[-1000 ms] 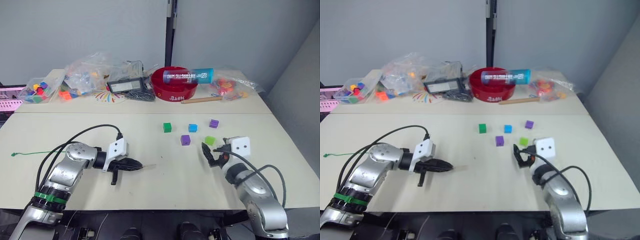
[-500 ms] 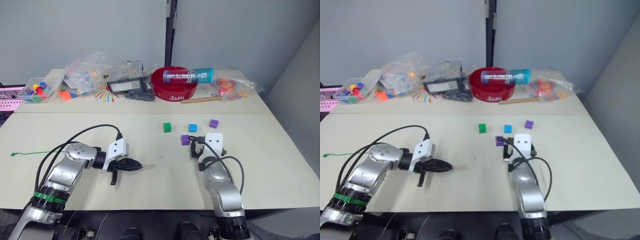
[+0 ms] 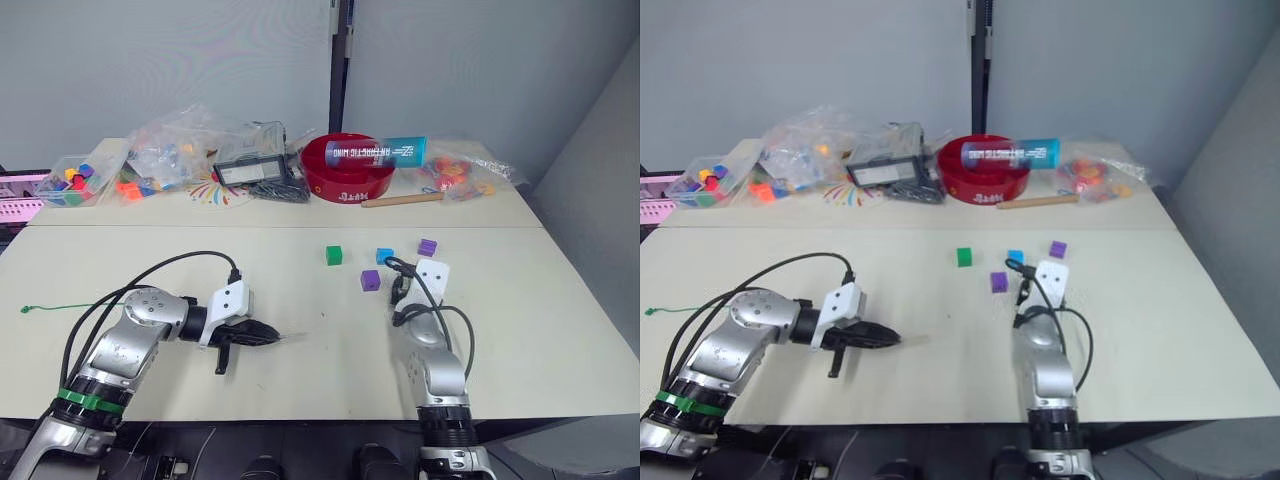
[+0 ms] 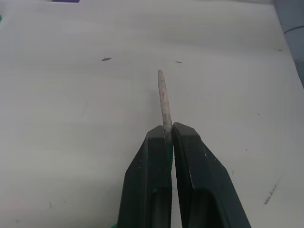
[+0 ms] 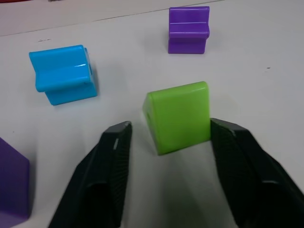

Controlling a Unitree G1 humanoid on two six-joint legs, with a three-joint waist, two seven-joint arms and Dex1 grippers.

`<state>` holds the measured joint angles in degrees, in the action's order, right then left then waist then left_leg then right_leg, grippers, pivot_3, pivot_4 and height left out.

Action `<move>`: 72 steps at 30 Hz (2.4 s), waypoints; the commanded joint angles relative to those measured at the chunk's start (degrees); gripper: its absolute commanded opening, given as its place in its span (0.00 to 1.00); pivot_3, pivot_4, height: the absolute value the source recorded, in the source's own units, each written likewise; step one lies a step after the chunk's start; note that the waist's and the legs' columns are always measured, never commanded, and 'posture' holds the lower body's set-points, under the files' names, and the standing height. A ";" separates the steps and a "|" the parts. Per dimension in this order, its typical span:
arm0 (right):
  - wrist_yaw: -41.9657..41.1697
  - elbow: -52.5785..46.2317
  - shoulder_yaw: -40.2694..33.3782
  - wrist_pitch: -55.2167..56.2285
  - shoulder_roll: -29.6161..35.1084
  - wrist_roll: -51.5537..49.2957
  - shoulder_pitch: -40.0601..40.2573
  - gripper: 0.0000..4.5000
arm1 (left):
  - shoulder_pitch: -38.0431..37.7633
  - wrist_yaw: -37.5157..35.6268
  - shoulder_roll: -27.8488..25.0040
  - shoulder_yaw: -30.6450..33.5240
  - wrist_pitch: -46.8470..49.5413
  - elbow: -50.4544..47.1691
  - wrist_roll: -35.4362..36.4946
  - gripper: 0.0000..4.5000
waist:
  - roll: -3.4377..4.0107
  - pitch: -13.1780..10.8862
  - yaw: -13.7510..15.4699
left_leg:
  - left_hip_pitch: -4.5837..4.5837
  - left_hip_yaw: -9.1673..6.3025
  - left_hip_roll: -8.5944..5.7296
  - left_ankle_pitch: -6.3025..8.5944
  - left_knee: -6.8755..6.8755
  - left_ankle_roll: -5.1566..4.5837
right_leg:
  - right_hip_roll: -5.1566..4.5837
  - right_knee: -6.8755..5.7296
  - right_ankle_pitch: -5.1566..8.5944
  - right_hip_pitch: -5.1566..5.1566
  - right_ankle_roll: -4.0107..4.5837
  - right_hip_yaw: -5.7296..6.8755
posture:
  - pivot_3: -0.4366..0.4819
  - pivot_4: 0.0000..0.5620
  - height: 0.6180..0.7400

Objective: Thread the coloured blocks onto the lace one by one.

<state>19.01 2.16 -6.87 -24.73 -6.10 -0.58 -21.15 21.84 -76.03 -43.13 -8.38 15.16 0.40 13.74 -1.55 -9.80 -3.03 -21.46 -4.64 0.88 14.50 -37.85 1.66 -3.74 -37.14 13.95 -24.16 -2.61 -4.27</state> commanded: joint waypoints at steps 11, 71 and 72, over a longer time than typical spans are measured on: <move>-10.63 -20.81 8.03 -6.14 3.03 -2.32 15.58 0.25 | 0.33 0.15 -1.05 1.78 -0.16 -1.68 1.32 0.00 | 0.01 0.01 0.33 | -0.05 -0.06 0.00 0.03 0.09 -0.05 | 0.00 0.00 0.00 -0.05 0.00 0.03 | 0.48 0.27 1.00; -97.91 24.95 22.63 28.25 41.40 -7.26 -9.06 0.30 | -5.79 0.84 -6.48 3.56 5.42 -13.44 5.48 0.00 | -0.23 -0.01 -0.82 | 0.39 0.10 0.85 0.09 0.02 -0.16 | 0.84 0.02 -0.05 0.23 0.70 0.05 | 0.48 0.27 1.00; -97.55 24.08 22.56 27.32 41.08 -7.48 -8.86 0.29 | -5.56 0.87 -6.41 3.38 5.40 -13.44 5.53 0.00 | -0.23 -0.01 -0.82 | 0.40 0.10 0.84 0.09 0.02 -0.15 | 0.83 0.02 -0.05 0.25 0.69 0.05 | 0.48 0.27 1.00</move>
<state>-79.92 25.41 15.25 4.72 35.05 -9.80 -31.18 15.60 -75.41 -49.15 -6.05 20.30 -11.36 18.16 -1.78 -9.81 -3.85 -21.06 -4.55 1.72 14.59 -37.84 1.51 -2.90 -37.11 13.90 -23.91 -1.91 -4.22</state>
